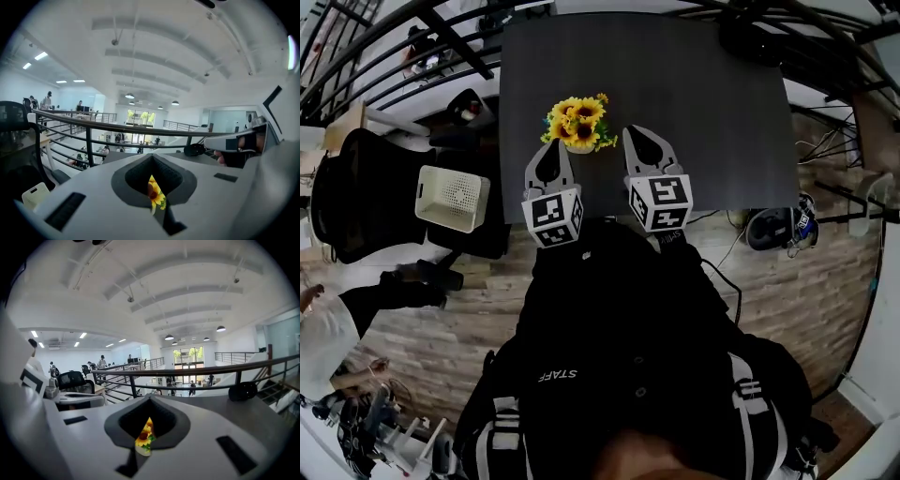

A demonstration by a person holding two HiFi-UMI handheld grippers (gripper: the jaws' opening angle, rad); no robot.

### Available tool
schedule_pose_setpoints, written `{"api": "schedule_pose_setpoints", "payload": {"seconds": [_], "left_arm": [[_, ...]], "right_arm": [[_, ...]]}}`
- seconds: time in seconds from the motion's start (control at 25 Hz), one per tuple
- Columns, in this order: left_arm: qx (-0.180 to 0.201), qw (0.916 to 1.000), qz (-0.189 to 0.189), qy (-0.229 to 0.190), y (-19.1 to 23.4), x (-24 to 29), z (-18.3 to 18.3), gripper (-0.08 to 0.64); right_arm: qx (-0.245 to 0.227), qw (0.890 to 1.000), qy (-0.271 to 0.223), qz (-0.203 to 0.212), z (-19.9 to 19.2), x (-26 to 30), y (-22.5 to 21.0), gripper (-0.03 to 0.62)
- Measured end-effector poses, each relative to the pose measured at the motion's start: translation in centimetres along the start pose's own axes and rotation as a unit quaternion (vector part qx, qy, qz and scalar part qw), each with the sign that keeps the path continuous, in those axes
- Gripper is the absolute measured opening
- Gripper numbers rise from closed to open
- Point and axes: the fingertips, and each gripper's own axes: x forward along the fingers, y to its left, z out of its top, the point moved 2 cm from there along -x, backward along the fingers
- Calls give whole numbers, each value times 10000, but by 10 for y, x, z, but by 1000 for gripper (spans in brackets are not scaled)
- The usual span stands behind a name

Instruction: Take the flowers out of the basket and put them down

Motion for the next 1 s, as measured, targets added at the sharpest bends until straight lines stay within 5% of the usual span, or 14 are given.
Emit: {"api": "schedule_pose_setpoints", "payload": {"seconds": [0.52, 1.0], "left_arm": [[202, 9967, -673, -410, -20, -17, 84, 2], [447, 9915, -911, -817, -20, -10, 135, 2]], "right_arm": [[-228, 9958, -876, -96, 78, -24, 35, 14], [-340, 9885, -1432, -344, 123, -28, 37, 14]]}}
